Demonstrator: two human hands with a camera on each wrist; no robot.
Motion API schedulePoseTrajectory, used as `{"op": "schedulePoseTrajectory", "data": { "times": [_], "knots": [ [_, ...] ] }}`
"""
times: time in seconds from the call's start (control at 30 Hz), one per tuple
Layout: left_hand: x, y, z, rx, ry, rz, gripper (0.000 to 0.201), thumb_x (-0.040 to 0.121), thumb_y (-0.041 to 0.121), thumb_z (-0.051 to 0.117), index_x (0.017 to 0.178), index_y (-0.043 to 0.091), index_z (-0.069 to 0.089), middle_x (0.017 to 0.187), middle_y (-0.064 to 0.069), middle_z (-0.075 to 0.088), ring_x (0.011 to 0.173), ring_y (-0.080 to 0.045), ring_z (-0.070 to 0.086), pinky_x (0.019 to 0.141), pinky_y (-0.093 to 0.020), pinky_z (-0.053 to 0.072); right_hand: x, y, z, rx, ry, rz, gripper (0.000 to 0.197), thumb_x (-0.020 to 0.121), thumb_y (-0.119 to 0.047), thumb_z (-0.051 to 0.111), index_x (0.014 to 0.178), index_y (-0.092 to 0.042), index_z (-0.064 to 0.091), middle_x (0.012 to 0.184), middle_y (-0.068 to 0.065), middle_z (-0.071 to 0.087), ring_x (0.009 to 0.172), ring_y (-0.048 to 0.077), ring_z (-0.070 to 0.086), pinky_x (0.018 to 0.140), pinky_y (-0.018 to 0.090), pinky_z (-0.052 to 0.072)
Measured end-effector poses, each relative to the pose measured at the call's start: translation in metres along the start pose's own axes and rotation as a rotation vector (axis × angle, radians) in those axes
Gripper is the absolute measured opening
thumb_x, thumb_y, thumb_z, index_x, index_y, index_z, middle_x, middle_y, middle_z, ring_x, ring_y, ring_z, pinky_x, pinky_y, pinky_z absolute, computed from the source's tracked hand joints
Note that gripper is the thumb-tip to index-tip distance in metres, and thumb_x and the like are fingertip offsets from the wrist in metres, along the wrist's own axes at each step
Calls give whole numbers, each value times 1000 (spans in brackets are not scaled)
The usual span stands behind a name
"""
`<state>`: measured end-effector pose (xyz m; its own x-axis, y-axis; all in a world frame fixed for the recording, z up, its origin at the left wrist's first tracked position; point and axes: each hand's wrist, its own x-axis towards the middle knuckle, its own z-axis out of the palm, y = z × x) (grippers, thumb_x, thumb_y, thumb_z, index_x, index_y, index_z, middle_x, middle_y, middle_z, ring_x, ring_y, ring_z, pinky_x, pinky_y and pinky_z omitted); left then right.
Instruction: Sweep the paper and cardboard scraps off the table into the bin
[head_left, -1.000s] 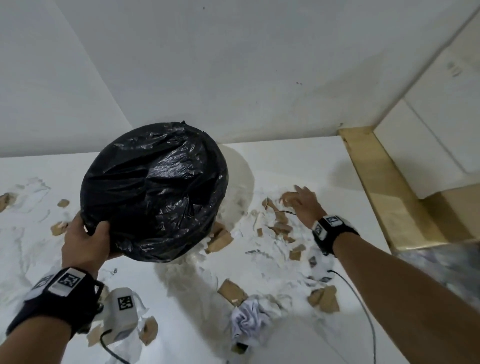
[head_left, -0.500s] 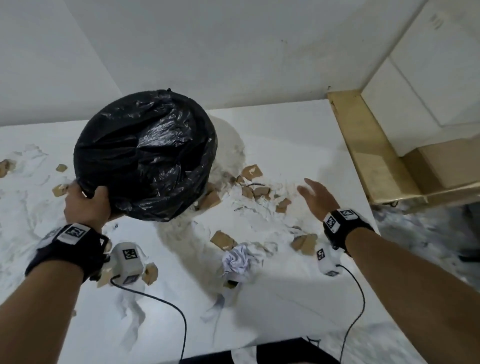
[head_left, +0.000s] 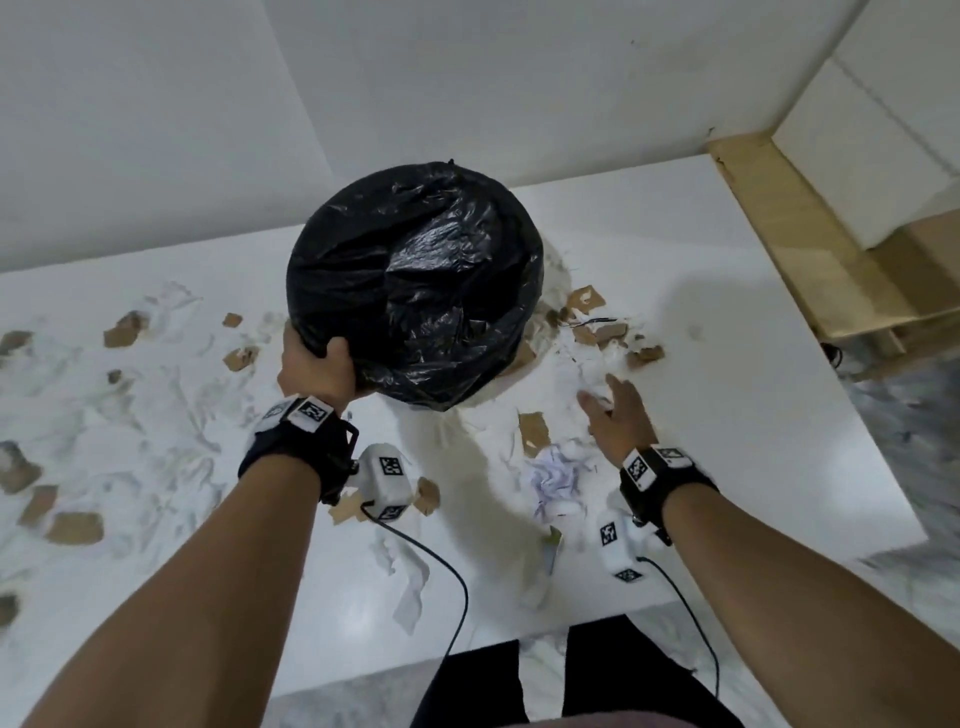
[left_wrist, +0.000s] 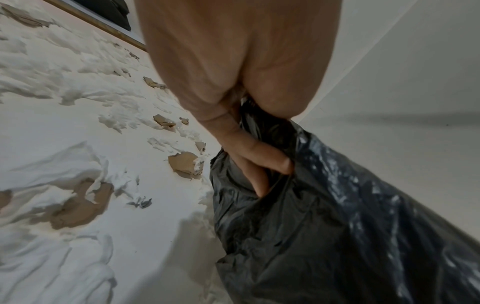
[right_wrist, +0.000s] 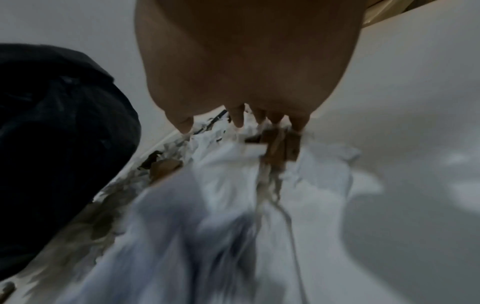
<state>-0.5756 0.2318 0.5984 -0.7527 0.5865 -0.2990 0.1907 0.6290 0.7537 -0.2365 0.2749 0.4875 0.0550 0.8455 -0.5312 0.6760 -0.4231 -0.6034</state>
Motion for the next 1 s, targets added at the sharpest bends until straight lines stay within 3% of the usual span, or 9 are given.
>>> {"op": "schedulePoseTrajectory", "data": {
  "times": [0.07, 0.1, 0.2, 0.33, 0.5, 0.57, 0.7, 0.87, 1.0],
  "knots": [
    [0, -4, -4, 4, -14, 16, 55, 96, 25, 56, 151, 19, 50, 136, -17, 67, 120, -44, 63, 98, -42, 51, 2, -4, -11, 36, 81, -8, 67, 97, -47, 51, 155, -23, 26, 164, 2, 15, 128, 23, 50, 101, 26, 38],
    [0, -6, -6, -11, -14, 28, 56, 97, 26, 56, 151, 19, 50, 135, -17, 67, 119, -44, 63, 95, -38, 49, 5, -2, -21, 15, 134, -29, 66, 97, -47, 52, 154, -22, 29, 162, 5, 20, 130, 25, 49, 104, 30, 38],
    [4, -17, -9, -42, -27, 54, 55, 93, 30, 55, 147, 20, 51, 129, -16, 69, 113, -44, 65, 95, -47, 57, 13, 12, -39, -54, 145, 26, 71, 95, -52, 52, 153, -18, 30, 161, 13, 22, 146, 30, 26, 119, 42, 22],
    [11, -30, -17, -20, -1, 42, 45, 99, 21, 56, 143, 14, 53, 133, -19, 67, 118, -44, 62, 90, -40, 43, 3, 11, -5, -81, 18, 71, 87, 82, -66, 52, 151, -18, 31, 158, 16, 27, 144, 35, 28, 117, 49, 26],
    [17, -41, -37, 11, 31, 20, 48, 100, 20, 56, 147, 12, 50, 136, -23, 65, 124, -48, 58, 100, -49, 45, -25, -30, 64, -36, -3, 38, 74, 95, -52, 50, 155, -18, 24, 164, 8, 4, 152, 26, 5, 122, 46, 14],
    [20, -47, -46, 15, 55, 12, 48, 99, 19, 56, 146, 11, 50, 134, -25, 65, 123, -50, 58, 101, -51, 45, -30, -48, 83, 13, 7, -15, 69, 94, -48, 54, 152, -16, 31, 162, 10, 17, 149, 27, 20, 119, 42, 23],
    [20, -53, -57, -4, 74, -12, 49, 97, 21, 56, 146, 16, 50, 131, -23, 66, 121, -49, 59, 102, -52, 47, -22, -68, 76, 59, 165, -40, 50, 85, -50, 56, 126, -22, 55, 136, 12, 53, 112, 33, 60, 95, 46, 51],
    [25, -50, -50, -18, 92, -15, 46, 97, 20, 55, 143, 15, 49, 117, -18, 67, 115, -48, 61, 93, -47, 45, 28, -77, 4, -248, 337, -53, 61, 89, -47, 55, 143, -22, 39, 150, 11, 32, 136, 37, 35, 109, 51, 34],
    [29, -49, -35, -21, 104, -22, 44, 98, 19, 55, 142, 13, 49, 120, -21, 67, 114, -48, 60, 89, -45, 42, 72, -66, -42, -362, 185, 8, 78, 84, -61, 52, 151, -30, 27, 162, 8, 9, 147, 37, 10, 118, 55, 15]
  ]
}}
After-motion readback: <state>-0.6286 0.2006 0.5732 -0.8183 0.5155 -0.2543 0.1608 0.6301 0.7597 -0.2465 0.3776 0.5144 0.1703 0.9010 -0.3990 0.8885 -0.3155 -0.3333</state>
